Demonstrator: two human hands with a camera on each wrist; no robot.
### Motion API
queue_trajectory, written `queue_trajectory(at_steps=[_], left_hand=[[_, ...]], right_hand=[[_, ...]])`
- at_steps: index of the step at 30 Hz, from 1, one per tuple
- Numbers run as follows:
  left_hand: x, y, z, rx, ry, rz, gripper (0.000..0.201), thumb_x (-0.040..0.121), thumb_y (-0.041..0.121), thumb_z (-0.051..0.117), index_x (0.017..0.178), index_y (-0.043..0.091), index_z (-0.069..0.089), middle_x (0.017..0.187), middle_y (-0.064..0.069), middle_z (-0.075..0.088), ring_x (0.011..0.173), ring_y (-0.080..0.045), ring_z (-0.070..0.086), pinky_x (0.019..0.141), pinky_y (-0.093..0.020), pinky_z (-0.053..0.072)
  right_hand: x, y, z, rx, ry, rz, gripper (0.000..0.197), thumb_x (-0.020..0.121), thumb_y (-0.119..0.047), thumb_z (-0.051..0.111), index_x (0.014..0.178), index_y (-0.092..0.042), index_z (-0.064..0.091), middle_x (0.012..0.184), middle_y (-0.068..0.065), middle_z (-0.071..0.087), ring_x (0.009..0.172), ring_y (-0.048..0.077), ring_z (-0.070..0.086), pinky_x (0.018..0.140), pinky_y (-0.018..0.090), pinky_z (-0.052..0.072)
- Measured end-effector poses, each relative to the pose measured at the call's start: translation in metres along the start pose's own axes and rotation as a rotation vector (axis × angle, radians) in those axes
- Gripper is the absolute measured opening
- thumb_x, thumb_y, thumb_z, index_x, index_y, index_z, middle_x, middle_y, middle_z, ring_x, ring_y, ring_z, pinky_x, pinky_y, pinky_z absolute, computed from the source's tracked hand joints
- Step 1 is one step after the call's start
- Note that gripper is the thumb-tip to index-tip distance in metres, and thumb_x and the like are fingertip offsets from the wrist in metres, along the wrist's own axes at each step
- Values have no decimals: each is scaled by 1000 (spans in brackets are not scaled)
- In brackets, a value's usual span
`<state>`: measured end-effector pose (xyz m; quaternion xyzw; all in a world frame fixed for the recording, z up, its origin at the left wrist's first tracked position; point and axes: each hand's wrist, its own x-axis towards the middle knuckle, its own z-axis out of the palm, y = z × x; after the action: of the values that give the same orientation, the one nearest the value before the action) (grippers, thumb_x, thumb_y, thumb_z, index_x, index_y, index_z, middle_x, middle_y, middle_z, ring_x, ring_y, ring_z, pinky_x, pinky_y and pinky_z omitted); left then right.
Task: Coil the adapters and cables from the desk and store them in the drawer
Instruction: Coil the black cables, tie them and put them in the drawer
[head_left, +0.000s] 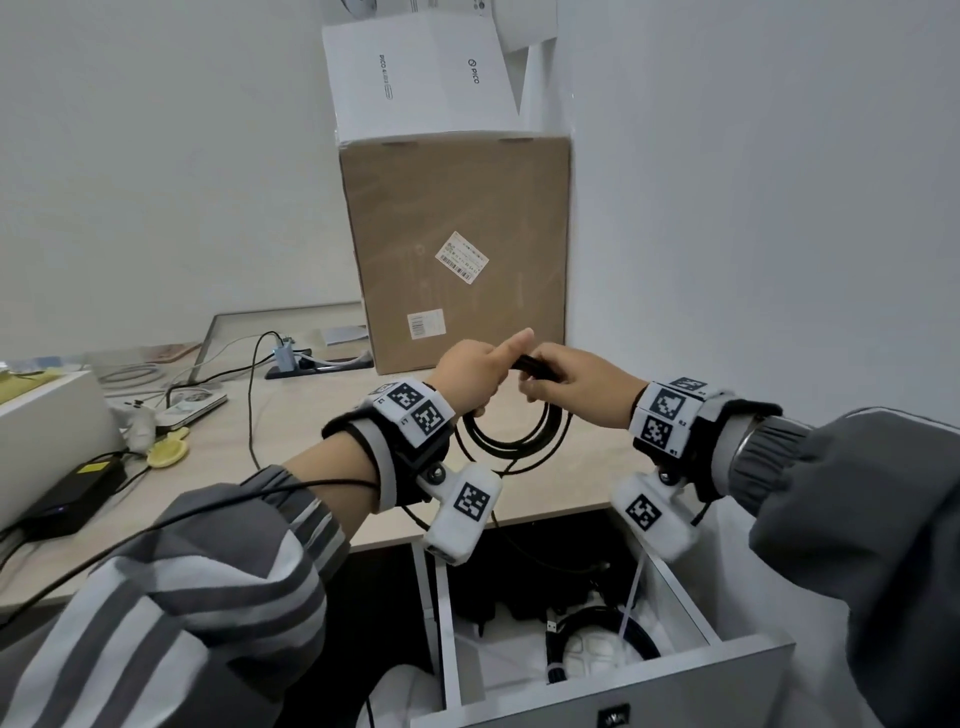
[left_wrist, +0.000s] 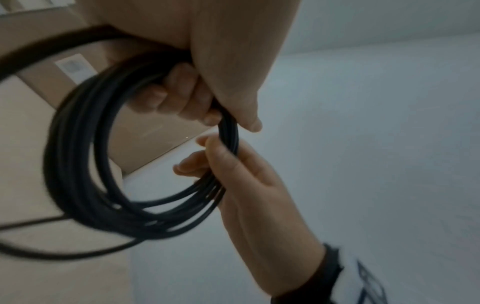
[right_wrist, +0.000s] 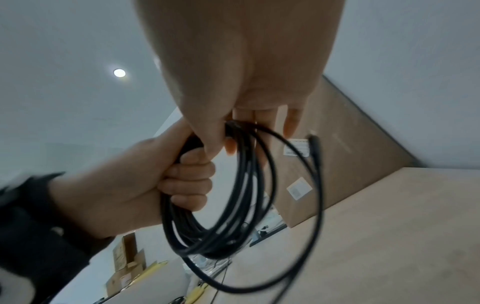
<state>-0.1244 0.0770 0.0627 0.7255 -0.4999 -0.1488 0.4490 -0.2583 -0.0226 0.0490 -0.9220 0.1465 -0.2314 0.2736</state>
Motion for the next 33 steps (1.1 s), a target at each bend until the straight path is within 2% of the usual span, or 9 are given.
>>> queue_trajectory(at_steps=[3,6,9,12,15,18,23,27,33], left_hand=[[2,-7,-6,-189,66,-59,55,89,61,48,59,16,41,49,2,35,41,-16,31,45,-25,32],[2,-10,-13,-320,82,-106,52,90,59,49,59,18,37,48,5,30,41,-14,26,44,-24,28],[1,-11,-16,-388,83,-115,52,91,57,49,60,19,34,49,5,28,41,-13,24,45,-24,26],[0,-10,-13,-439,57,-113,52,92,56,48,59,19,31,52,4,24,42,-12,21,46,-25,24],[-2,-10,-11,-456,20,-115,53,92,57,46,59,19,31,52,4,22,43,-13,20,46,-25,24],[-3,-11,-12,-446,-7,-111,54,92,58,45,58,19,31,51,4,22,44,-13,20,46,-25,24],[0,-19,-16,-371,119,-145,53,91,57,49,59,17,35,45,7,29,41,-13,25,46,-25,28],[2,-26,-10,-325,220,-174,53,90,57,49,59,15,40,51,2,34,45,-17,28,47,-26,31],[4,-26,-1,-398,296,-205,51,92,54,47,62,13,43,54,1,35,44,-17,31,47,-26,31]], right_hand=[[-8,13,-10,61,59,54,35,91,-37,58,120,-18,54,117,-7,59,111,6,53,96,23,37],[-13,21,-13,163,150,131,41,92,-37,57,128,-17,51,125,-5,56,117,9,52,94,21,36],[-16,23,-8,239,150,249,37,93,-33,56,125,-15,53,116,-2,61,95,13,63,72,19,42],[-15,21,0,283,112,281,28,93,-28,57,119,-17,56,101,-1,69,73,10,62,57,18,36],[-11,20,5,321,148,313,24,89,-20,61,113,-15,59,82,-1,68,61,10,50,53,21,35],[-8,19,5,302,169,315,17,89,-15,61,105,-10,60,67,-1,55,55,13,43,50,23,33],[-8,18,4,235,257,297,10,91,-12,57,93,-3,62,65,0,55,51,15,46,47,24,39],[-5,15,5,81,215,340,7,90,-15,57,86,-10,61,65,-2,54,51,11,48,45,18,38],[-3,15,14,213,256,335,8,87,-12,64,79,-12,62,67,1,59,58,12,55,53,22,48]])
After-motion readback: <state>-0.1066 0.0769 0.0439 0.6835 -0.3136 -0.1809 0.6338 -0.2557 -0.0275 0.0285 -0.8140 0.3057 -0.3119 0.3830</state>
